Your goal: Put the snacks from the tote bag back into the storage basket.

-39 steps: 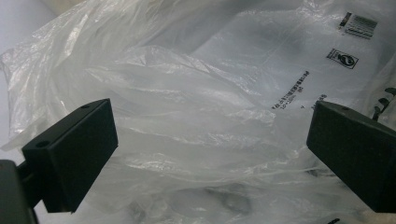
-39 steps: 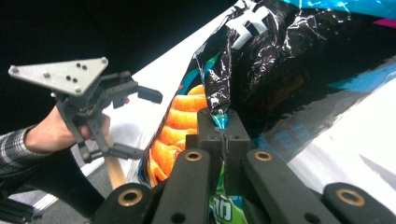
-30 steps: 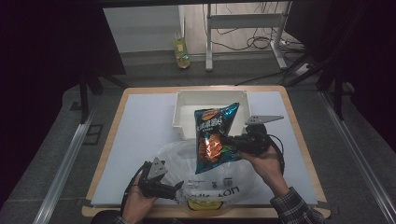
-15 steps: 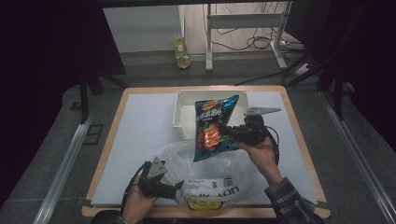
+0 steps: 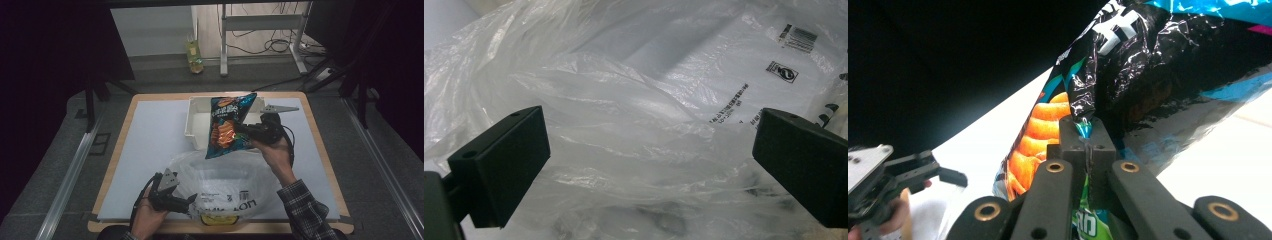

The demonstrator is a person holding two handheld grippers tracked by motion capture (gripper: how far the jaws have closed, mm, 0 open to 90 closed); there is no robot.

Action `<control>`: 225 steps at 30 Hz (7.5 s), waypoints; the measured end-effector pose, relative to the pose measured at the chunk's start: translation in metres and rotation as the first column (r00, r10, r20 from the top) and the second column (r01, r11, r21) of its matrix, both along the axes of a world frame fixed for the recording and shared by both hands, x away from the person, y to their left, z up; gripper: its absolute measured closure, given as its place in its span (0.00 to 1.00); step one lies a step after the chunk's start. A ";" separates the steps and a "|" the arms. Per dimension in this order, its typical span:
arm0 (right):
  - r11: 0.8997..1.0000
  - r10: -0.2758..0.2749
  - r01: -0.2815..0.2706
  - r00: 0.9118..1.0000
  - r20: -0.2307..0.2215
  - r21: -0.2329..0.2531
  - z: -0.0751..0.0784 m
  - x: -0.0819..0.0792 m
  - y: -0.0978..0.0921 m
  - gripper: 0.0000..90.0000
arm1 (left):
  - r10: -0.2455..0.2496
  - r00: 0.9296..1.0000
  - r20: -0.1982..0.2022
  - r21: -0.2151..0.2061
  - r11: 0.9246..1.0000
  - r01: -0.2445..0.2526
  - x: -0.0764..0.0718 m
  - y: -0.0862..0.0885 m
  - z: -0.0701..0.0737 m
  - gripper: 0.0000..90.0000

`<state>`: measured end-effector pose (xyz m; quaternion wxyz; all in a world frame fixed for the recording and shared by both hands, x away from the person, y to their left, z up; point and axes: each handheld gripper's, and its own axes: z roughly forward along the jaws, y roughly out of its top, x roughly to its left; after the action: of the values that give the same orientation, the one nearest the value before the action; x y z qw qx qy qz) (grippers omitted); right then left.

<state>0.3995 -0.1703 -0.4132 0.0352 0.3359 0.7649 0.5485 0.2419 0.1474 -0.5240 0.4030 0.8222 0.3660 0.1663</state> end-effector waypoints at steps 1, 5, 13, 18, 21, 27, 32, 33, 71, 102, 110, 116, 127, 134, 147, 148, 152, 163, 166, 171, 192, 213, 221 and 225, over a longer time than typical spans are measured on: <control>1.000 -0.003 0.003 1.000 0.000 0.000 0.000 0.002 0.000 0.99 | -0.001 1.000 0.000 0.001 1.000 0.001 0.000 0.000 0.000 0.02; 1.000 -0.020 0.020 1.000 -0.004 0.006 -0.001 0.011 -0.001 0.99 | -0.001 1.000 0.000 -0.002 1.000 0.001 0.000 0.000 0.000 0.02; 0.998 -0.055 0.055 0.999 -0.001 0.008 -0.004 0.031 -0.008 0.99 | -0.004 1.000 -0.001 -0.001 1.000 0.004 0.000 0.000 0.000 0.02; 0.997 -0.081 0.081 0.997 -0.011 0.003 -0.006 0.045 -0.014 0.99 | -0.006 1.000 -0.002 0.001 1.000 0.006 0.000 0.000 0.000 0.02; 0.996 -0.093 0.093 0.996 -0.010 0.001 -0.008 0.053 -0.018 0.99 | -0.007 1.000 -0.003 -0.003 1.000 0.007 0.000 0.000 0.000 0.02; 0.993 -0.121 0.120 0.992 -0.023 -0.007 -0.012 0.070 -0.020 0.99 | -0.008 1.000 -0.004 -0.001 1.000 0.008 0.000 0.000 0.000 0.02; 0.991 -0.136 0.136 0.990 -0.029 -0.010 -0.014 0.083 -0.021 0.99 | -0.011 1.000 -0.006 -0.002 1.000 0.011 0.000 0.000 0.000 0.02; 0.990 -0.138 0.138 0.990 -0.031 -0.014 -0.015 0.086 -0.021 0.99 | -0.012 1.000 -0.005 -0.003 1.000 0.012 0.000 0.000 0.000 0.02; 0.980 -0.197 0.190 0.973 -0.118 -0.065 -0.040 0.108 -0.032 0.93 | -0.026 1.000 -0.013 -0.003 1.000 0.026 0.000 -0.002 -0.001 0.02; 0.938 -0.275 0.239 0.954 -0.120 -0.250 -0.051 0.116 -0.038 0.79 | -0.035 0.999 -0.017 0.004 0.999 0.035 0.000 -0.003 -0.002 0.02; 0.930 -0.279 0.246 0.956 -0.090 -0.272 -0.048 0.117 -0.039 0.76 | -0.034 0.999 -0.016 0.003 0.999 0.034 0.000 -0.003 -0.002 0.02; 0.923 -0.289 0.256 0.954 -0.079 -0.287 -0.049 0.119 -0.036 0.76 | -0.023 1.000 -0.013 0.003 1.000 0.023 0.001 -0.002 -0.002 0.02; 0.895 -0.290 0.261 0.957 -0.026 -0.361 -0.050 0.120 -0.027 0.77 | -0.021 1.000 -0.011 -0.003 1.000 0.021 0.001 -0.002 -0.001 0.02; 0.872 -0.300 0.253 0.953 -0.048 -0.420 -0.053 0.121 -0.024 0.71 | -0.019 1.000 -0.007 -0.009 1.000 0.019 0.000 -0.002 -0.001 0.02; 0.887 -0.278 0.239 0.959 -0.044 -0.396 -0.044 0.113 -0.025 0.60 | -0.009 1.000 0.018 -0.025 1.000 0.009 -0.001 -0.001 0.002 0.03; 0.887 -0.279 0.239 0.959 -0.045 -0.396 -0.043 0.113 -0.025 0.58 | -0.008 1.000 0.021 -0.025 1.000 0.008 -0.001 -0.001 0.002 0.03; 0.892 -0.270 0.235 0.962 -0.038 -0.386 -0.040 0.111 -0.025 0.53 | -0.003 1.000 0.027 -0.036 0.999 0.004 -0.001 -0.001 0.003 0.03; 0.894 -0.228 0.200 0.973 -0.023 -0.402 -0.041 0.102 -0.021 0.41 | 0.007 1.000 0.015 -0.091 0.996 -0.006 -0.002 0.003 0.009 0.05; 0.895 -0.216 0.190 0.976 -0.019 -0.404 -0.041 0.101 -0.019 0.39 | 0.002 1.000 0.007 -0.097 0.995 -0.001 -0.001 0.004 0.009 0.05; 0.891 -0.212 0.187 0.977 -0.015 -0.414 -0.039 0.097 -0.017 0.33 | -0.002 1.000 0.015 -0.084 0.996 0.004 -0.001 0.004 0.008 0.04; 0.892 -0.176 0.166 0.984 0.014 -0.420 -0.037 0.083 -0.015 0.18 | 0.013 0.996 0.092 -0.115 0.993 -0.002 -0.002 0.008 0.008 0.03; 0.902 -0.145 0.150 0.989 0.043 -0.405 -0.026 0.064 -0.012 0.11 | 0.025 0.997 0.072 -0.124 0.992 -0.015 -0.002 0.008 0.011 0.02; 0.899 -0.119 0.134 0.991 0.061 -0.417 -0.022 0.054 -0.011 0.08 | 0.022 0.998 0.061 -0.127 0.992 -0.014 -0.002 0.008 0.011 0.03; 0.901 -0.109 0.126 0.992 0.063 -0.415 -0.021 0.049 -0.010 0.06 | 0.020 0.998 0.058 -0.127 0.992 -0.013 -0.002 0.008 0.011 0.03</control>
<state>0.4486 -0.1802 -0.4339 0.1537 0.3557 0.8421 0.3752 0.2400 0.1554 -0.5132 0.4635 0.7867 0.3704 0.1703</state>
